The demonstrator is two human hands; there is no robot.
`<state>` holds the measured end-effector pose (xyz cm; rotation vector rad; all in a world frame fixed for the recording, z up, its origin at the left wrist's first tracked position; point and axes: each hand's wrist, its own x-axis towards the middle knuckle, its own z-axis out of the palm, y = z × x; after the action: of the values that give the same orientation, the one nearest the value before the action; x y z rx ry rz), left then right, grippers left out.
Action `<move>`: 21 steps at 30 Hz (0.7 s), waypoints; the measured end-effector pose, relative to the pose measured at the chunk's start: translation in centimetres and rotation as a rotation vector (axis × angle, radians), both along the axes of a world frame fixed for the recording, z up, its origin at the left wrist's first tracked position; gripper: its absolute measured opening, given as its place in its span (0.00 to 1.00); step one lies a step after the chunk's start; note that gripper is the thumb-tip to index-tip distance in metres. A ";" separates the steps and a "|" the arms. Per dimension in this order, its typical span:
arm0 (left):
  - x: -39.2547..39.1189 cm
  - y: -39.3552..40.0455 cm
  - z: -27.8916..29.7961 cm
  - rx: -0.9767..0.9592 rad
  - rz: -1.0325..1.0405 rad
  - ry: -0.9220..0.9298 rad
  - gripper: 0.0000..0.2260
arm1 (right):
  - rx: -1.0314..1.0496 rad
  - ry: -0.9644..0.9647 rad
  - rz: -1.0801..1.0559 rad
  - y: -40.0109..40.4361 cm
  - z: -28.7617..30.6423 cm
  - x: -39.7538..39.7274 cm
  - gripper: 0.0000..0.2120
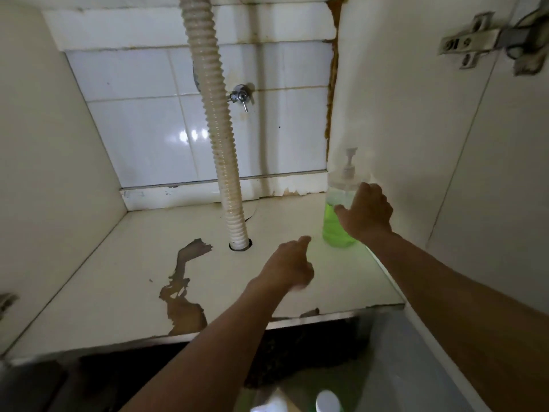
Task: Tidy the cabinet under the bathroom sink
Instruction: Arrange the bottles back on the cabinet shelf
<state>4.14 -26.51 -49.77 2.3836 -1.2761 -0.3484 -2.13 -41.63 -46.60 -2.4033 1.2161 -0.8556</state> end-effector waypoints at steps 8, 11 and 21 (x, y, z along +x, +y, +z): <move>-4.1 9.7 -2.5 0.166 -0.039 0.130 0.16 | 0.154 -0.018 0.353 8.7 -5.6 -8.4 0.08; -5.1 11.7 -5.5 0.299 -0.129 0.081 0.19 | 0.237 0.595 0.522 9.0 -7.3 -11.0 0.12; -6.0 15.3 -13.1 0.454 -0.110 -0.072 0.34 | 0.437 0.879 0.772 11.9 -11.5 -12.5 0.36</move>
<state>-1.85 -11.16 -62.86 2.7209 -1.4940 -0.6509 -14.64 -29.76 -58.07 -2.5441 0.4588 0.6781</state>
